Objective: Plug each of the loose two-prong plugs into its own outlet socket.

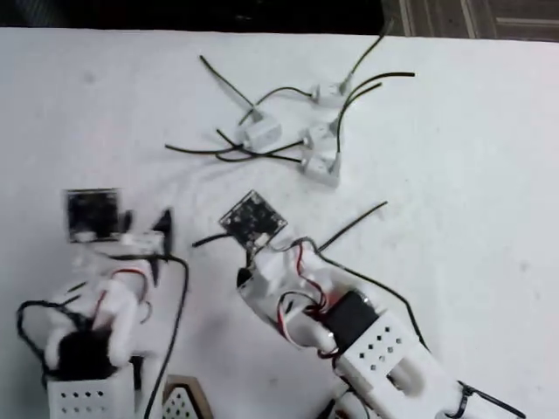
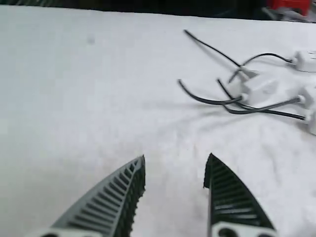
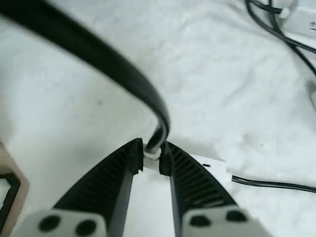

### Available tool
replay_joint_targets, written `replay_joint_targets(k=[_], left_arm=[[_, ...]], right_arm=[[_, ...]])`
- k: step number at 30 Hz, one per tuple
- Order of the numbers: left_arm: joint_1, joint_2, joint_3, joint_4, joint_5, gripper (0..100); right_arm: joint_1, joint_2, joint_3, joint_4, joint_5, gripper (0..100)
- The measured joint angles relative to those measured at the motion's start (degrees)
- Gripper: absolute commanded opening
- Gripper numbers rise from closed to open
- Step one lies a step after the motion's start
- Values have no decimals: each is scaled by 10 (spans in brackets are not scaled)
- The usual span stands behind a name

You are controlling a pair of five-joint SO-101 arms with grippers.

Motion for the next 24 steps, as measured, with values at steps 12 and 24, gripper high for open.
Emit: replay_joint_targets(k=[12,24], left_arm=[[-200,-1,70,24,-107,207],[-201,-1,95,24,-145,207]], right_arm=[[23,0,5,-3,101,19],[32,-1,76,9,247,19]])
